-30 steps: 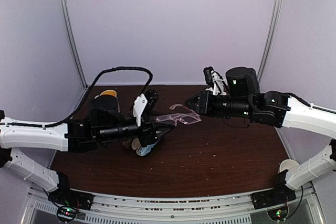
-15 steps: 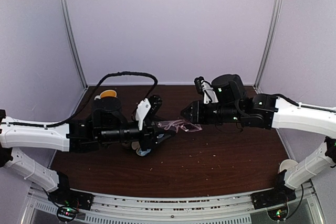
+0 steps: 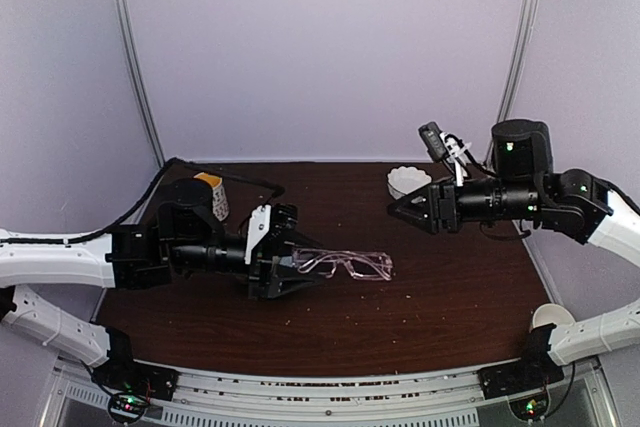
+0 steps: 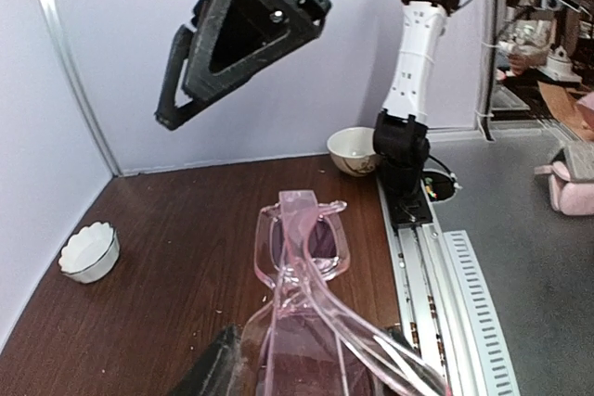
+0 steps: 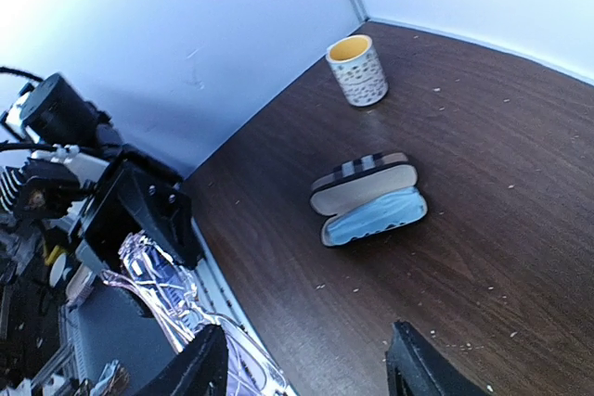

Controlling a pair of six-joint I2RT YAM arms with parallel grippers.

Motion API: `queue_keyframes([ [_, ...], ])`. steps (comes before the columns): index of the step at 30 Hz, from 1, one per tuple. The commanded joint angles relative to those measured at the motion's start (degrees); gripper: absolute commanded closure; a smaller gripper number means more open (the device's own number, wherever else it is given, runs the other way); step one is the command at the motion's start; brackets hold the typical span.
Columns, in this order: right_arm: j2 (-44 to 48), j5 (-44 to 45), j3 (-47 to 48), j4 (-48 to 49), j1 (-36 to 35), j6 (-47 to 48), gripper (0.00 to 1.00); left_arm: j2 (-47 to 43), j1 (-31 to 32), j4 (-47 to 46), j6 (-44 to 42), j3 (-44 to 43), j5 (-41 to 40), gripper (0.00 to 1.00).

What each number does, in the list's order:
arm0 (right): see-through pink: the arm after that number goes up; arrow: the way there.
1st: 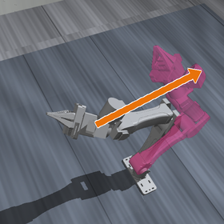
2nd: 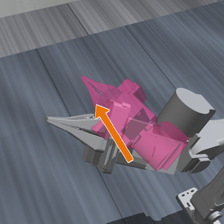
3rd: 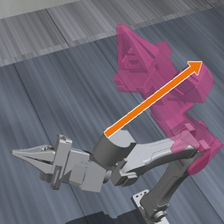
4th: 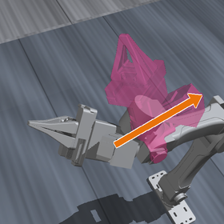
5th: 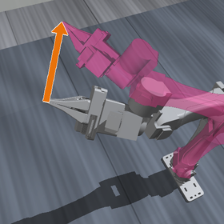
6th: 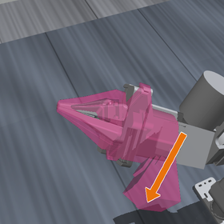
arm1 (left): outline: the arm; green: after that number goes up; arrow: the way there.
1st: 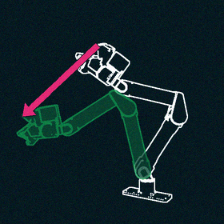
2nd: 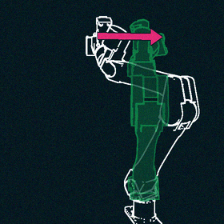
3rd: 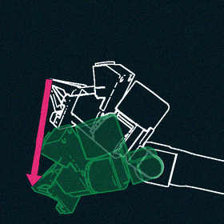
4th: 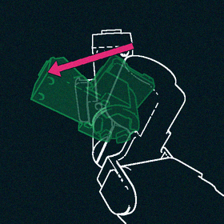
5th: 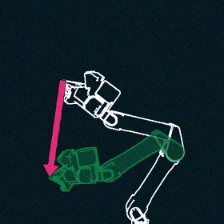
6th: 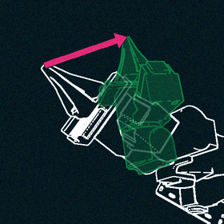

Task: Organize the sunglasses
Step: Fold the right temple of the sunglasses with the sunglasses, then pass from the right arm to the left

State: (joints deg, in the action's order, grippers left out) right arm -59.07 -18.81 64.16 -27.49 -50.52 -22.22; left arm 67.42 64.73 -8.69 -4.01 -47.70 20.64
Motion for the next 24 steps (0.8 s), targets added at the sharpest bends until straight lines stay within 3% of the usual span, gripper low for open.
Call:
queue_keyframes([
  [1,-2.0,-12.9,-1.3,-2.7,0.1,2.6,0.39,-0.1,0.2,2.1,-9.2,-2.4,9.9,0.7],
  [11,-6.1,-30.3,-4.4,-1.4,-0.1,1.3,0.4,2.4,0.2,9.3,-21.3,-6.1,21.2,0.7],
  [24,-5.5,-35.2,-9.6,4.6,-4.7,2.6,0.52,5.9,0.3,11.1,-24.0,-7.7,26.2,0.69],
])
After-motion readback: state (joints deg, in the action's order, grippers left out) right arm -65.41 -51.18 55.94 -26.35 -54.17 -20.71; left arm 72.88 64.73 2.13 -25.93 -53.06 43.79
